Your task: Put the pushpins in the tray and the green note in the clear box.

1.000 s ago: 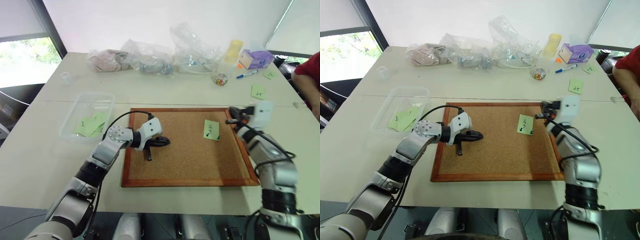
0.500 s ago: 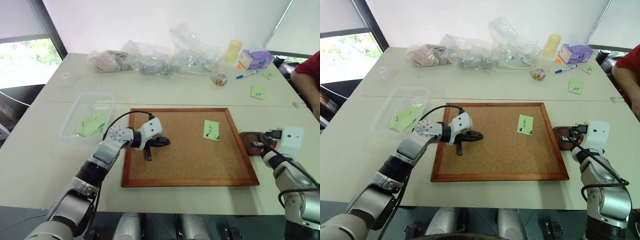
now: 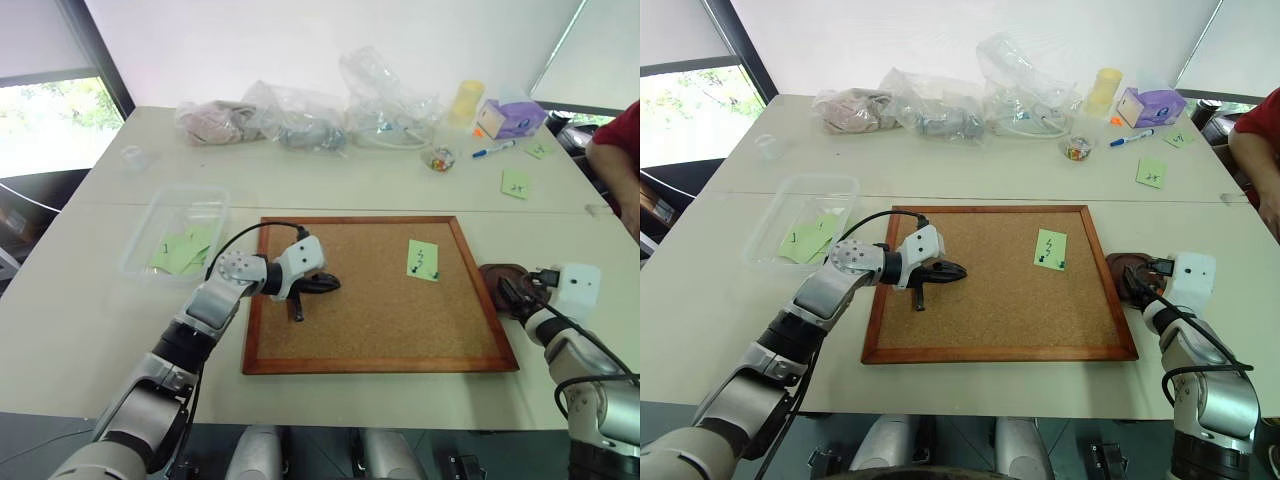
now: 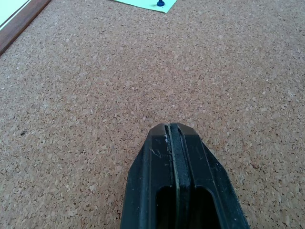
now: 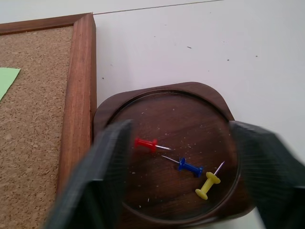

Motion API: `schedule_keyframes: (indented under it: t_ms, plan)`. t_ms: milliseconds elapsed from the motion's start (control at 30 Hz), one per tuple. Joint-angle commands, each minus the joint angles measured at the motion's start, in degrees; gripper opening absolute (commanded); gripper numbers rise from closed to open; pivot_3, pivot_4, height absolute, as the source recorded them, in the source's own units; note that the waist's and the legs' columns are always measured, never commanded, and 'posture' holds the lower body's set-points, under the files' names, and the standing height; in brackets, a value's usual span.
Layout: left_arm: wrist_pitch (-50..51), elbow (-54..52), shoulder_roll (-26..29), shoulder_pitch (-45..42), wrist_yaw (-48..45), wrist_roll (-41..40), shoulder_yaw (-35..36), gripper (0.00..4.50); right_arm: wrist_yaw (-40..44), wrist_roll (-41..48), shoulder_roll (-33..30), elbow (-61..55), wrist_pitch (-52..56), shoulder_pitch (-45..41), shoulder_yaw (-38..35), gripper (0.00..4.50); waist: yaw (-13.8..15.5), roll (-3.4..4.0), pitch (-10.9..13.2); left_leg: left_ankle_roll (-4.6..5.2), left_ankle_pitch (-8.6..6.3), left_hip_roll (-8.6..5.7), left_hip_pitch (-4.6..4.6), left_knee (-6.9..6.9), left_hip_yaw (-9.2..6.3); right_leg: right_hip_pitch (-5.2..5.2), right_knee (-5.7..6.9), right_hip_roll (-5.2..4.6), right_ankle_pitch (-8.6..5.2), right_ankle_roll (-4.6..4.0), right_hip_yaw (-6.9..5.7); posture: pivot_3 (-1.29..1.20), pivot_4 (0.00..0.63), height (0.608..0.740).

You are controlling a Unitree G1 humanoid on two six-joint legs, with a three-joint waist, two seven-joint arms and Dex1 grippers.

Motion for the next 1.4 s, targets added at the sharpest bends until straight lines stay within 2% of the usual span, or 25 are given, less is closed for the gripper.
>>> schedule_keyframes:
  t_ms: [33, 200, 433, 633, 833, 1400]
  plan:
    - [0.33, 0.17, -0.28, 0.48, -0.69, 0.48, -0.94, 0.0, -0.11, 0.82, 0.05, -1.33, -0.86, -0.15, -1.57, 4.46, 0.0, 0.0, 0.0, 0.0, 0.0, 0.0, 0.0, 0.0, 0.0, 0.0, 0.0, 0.0, 0.0, 0.0, 0.0, 0.0, 0.15, 0.737]
    - [0.42, -0.11, -0.32, 0.76, -0.65, 0.42, -1.0, 0.0, -0.96, 1.4, 1.05, -2.68, -2.72, -0.38, -2.95, 4.46, 0.0, 0.0, 0.0, 0.0, 0.0, 0.0, 0.0, 0.0, 0.0, 0.0, 0.0, 0.0, 0.0, 0.0, 0.0, 0.0, 0.15, 0.737]
    - [0.13, 0.28, -0.52, 0.55, -0.77, 0.49, -1.16, 0.0, 1.0, 0.97, 1.22, -4.81, -11.99, -1.45, -2.12, 4.46, -0.02, 0.0, 0.0, 0.0, 0.0, 0.0, 0.0, 0.0, 0.0, 0.0, 0.0, 0.0, 0.0, 0.0, 0.0, 0.0, 0.15, 0.737]
    - [-0.42, 0.73, -0.52, 0.22, -0.92, 0.71, -1.17, 0.0, 7.22, 1.4, 0.23, -9.73, -12.16, -0.39, 7.44, 4.46, -0.08, 0.0, 0.0, 0.0, 0.0, 0.01, 0.01, 0.0, -0.01, 0.0, 0.0, 0.02, 0.0, 0.01, 0.0, 0.0, 0.15, 0.737]
    - [-0.57, 0.75, -0.56, 0.15, -0.84, 0.78, -1.09, 0.0, 7.43, 0.22, 2.96, -8.78, -11.68, 0.36, 14.44, 4.46, 0.03, 0.0, 0.0, 0.0, 0.0, -0.01, -0.02, 0.01, -0.01, 0.01, -0.02, -0.01, 0.0, 0.0, 0.0, 0.0, 0.15, 0.737]
    - [-0.17, 0.46, -0.55, 0.1, -0.71, 0.74, -0.97, 0.0, 8.02, -1.33, 4.72, -4.94, -14.18, 3.07, 16.39, 4.46, 0.0, 0.0, 0.0, 0.0, 0.0, -0.01, 0.0, 0.01, -0.01, 0.01, -0.01, 0.0, 0.0, 0.0, -0.01, 0.0, 0.15, 0.737]
